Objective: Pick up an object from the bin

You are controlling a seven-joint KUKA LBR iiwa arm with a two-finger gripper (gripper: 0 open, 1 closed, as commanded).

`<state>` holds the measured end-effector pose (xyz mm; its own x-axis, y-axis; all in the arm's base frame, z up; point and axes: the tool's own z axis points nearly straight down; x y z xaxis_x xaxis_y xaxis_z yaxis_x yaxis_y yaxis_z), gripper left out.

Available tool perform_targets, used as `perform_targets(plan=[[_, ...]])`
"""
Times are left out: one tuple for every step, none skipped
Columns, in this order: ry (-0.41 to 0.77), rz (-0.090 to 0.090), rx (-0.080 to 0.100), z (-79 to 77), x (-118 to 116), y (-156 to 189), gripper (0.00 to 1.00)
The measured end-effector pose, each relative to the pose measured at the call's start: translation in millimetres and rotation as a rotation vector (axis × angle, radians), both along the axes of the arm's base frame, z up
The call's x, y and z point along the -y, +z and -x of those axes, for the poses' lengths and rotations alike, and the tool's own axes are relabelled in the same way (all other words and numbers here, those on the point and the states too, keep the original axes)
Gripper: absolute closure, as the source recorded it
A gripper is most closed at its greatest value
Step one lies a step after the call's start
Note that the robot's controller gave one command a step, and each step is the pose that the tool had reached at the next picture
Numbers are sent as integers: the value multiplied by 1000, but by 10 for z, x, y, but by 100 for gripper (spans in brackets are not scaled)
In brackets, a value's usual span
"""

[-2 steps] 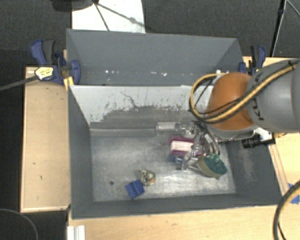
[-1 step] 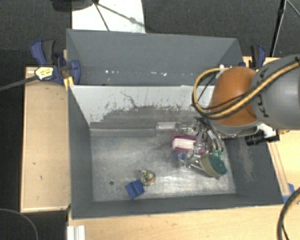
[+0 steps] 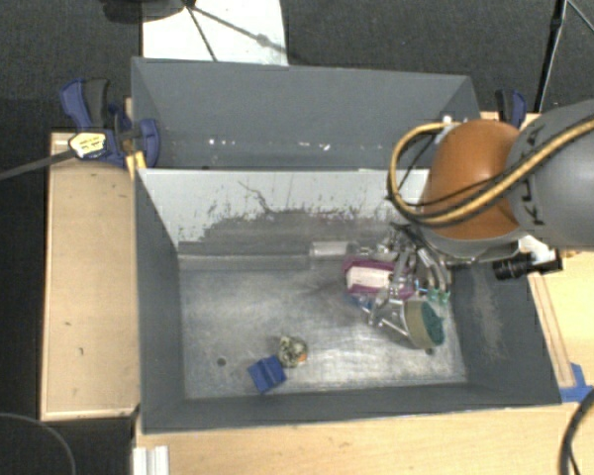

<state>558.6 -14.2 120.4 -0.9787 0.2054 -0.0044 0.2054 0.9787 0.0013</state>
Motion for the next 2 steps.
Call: perform_targets(plan=[[-1, 0, 1, -6, 1, 104, 100], [-2, 0, 2, -10, 2, 188, 100]])
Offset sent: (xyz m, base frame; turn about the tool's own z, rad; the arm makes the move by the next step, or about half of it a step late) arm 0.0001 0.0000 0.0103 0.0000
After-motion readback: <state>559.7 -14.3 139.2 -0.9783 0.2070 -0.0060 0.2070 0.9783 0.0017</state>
